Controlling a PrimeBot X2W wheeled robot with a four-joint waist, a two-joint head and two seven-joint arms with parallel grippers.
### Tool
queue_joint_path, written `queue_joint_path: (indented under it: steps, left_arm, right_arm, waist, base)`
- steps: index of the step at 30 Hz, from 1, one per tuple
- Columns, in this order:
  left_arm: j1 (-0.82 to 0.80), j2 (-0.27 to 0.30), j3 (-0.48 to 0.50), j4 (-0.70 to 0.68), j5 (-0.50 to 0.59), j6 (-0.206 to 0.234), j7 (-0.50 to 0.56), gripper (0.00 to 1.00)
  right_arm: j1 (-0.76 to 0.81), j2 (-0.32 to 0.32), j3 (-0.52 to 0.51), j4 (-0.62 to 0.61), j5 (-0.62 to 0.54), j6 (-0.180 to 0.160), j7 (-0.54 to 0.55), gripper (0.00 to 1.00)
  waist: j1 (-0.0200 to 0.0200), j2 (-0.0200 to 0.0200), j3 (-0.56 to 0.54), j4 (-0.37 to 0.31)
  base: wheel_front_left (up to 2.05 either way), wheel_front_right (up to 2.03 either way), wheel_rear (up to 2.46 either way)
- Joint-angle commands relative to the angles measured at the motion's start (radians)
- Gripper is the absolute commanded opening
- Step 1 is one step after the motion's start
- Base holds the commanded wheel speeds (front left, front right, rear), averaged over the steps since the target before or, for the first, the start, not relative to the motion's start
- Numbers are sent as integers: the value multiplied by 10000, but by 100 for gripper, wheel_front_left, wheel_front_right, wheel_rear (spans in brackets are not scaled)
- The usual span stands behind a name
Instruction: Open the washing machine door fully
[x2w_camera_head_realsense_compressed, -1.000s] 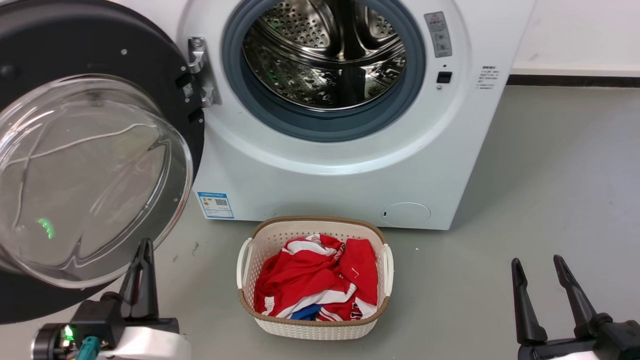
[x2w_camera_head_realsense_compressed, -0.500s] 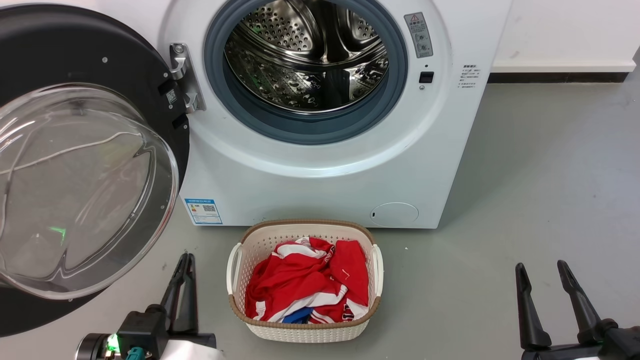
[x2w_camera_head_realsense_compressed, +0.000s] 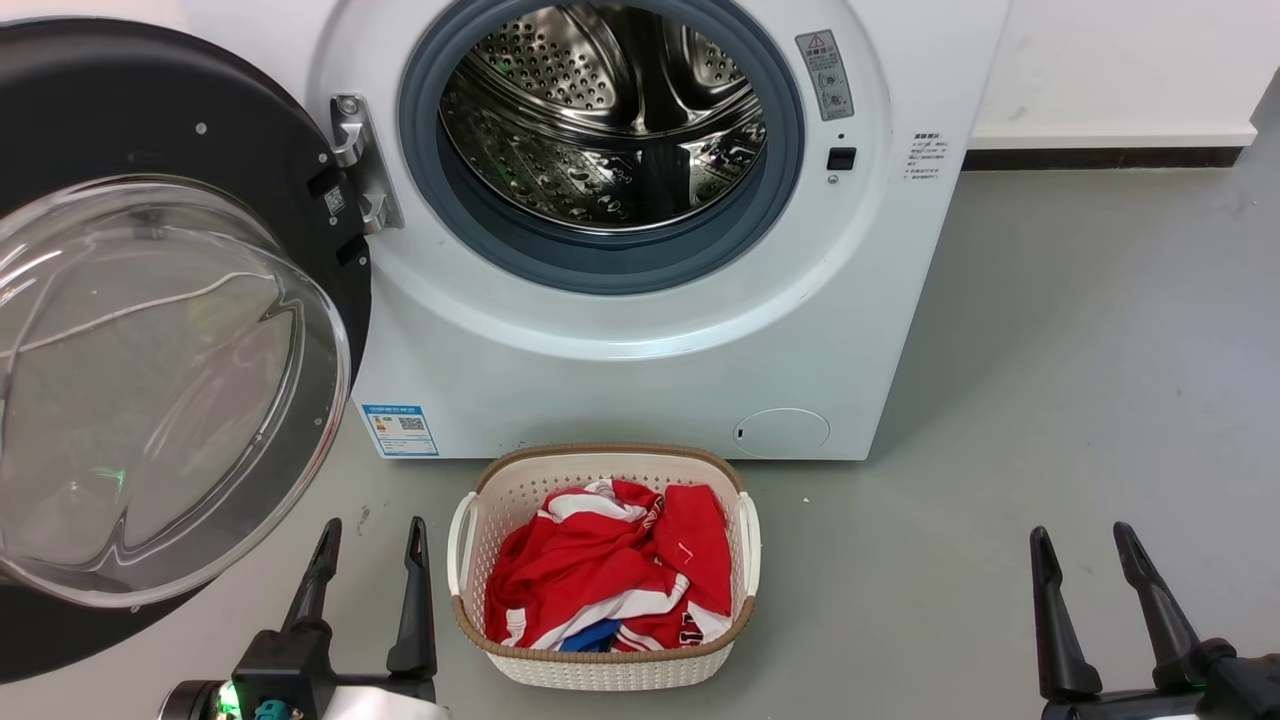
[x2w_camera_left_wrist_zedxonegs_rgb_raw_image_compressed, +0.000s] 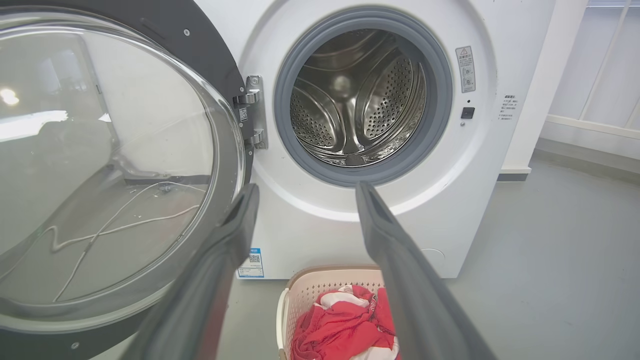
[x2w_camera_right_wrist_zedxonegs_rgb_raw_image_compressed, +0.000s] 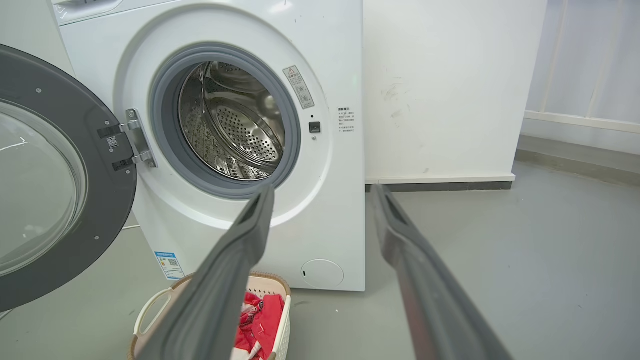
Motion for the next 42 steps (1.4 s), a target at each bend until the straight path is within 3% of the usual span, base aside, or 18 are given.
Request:
queue_joint_path:
  steps: [1, 10, 11, 15, 42]
  left_arm:
    - [102, -22, 33, 41, -11, 8, 23, 100]
    - [82, -27, 71, 129, 103, 189, 23, 100]
    - [41, -4, 24, 158, 33, 161, -2, 0]
    - [150, -8, -1, 554, -102, 158, 33, 0]
    - [-591, -12, 448, 1022, -5180, -306, 1293, 0]
  right_arm:
    - [117, 29, -8, -5, 25, -3, -21, 100]
    - [118, 30, -1, 11, 26, -3, -21, 100]
    - [0, 0, 5, 51, 28, 0, 0, 0]
    - [15, -1, 36, 395, 162, 0, 49, 0]
    - [-1011, -274, 136, 1286, 5386, -1, 1005, 0]
  waist:
    - [0, 0, -9, -4]
    - [0, 0, -49, 7]
    - [0, 0, -49, 6]
    - [0, 0, -49, 5]
    - [0, 0, 17, 16]
  base:
    - [0, 0, 0]
    - [0, 0, 0]
    - [0, 0, 0]
    - [0, 0, 0]
    - [0, 0, 0]
